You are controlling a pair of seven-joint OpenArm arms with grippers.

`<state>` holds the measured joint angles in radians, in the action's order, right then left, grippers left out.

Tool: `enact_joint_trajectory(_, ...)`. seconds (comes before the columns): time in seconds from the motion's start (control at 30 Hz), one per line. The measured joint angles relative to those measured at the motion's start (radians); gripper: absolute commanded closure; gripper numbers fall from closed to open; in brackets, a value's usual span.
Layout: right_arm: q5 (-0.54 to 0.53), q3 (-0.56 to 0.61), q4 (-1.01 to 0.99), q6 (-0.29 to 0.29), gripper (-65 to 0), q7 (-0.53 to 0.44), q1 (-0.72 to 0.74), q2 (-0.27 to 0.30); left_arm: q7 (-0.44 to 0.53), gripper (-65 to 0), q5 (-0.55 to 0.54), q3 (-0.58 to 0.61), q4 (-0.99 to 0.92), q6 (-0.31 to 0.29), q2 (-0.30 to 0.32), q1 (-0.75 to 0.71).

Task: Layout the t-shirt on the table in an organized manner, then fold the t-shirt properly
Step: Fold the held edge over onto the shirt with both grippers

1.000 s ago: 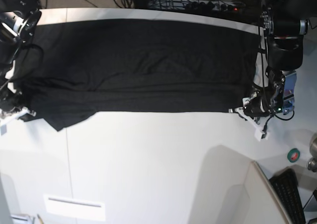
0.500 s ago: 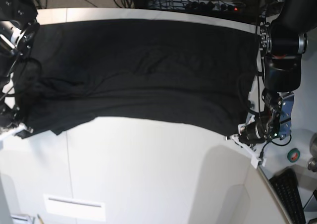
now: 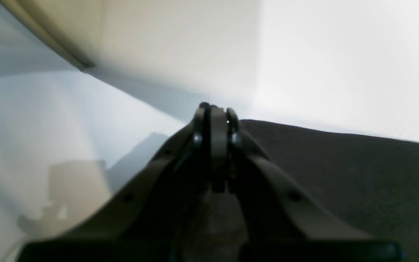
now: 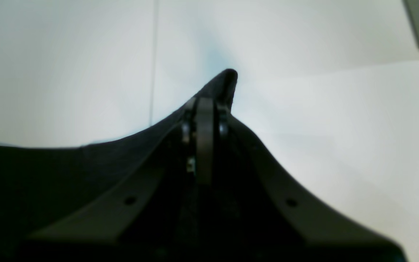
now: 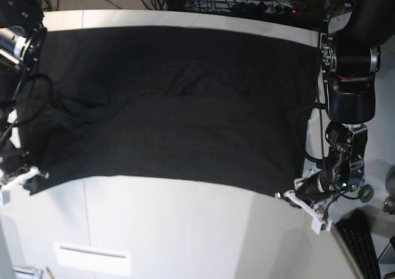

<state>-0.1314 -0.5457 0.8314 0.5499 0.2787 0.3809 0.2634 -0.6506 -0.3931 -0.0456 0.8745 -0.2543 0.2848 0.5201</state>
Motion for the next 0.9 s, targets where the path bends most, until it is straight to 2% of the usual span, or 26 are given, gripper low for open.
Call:
enact_joint_trajectory(0.37,0.001,-0.002,-0.035,-0.003,0.0,-0.017,-0.055,0.015,-0.004,0.0,0.001,-0.001,0.111,0.000,0.003,-0.126)
enact_joint_trajectory(0.47,0.000,0.006,-0.090,-0.002,0.0,-0.051,-0.060,0.040,-0.005,0.0,0.000,-0.001,0.163,0.000,0.004,-0.158)
enact_joint_trajectory(0.6,0.003,0.006,-0.122,-0.003,0.0,-0.051,-0.063,0.070,-0.005,0.0,-0.003,-0.004,0.309,0.000,0.006,-0.240)
enact_joint_trajectory(0.8,-0.002,0.007,-0.041,0.000,0.0,-0.043,-0.119,0.069,-0.015,0.0,-0.002,-0.003,0.341,0.000,0.004,-0.312)
enact_joint_trajectory(0.9,0.005,0.002,0.035,0.000,0.0,0.028,-0.167,0.068,-0.104,0.0,-0.007,-0.059,0.370,-0.007,0.009,-0.330)
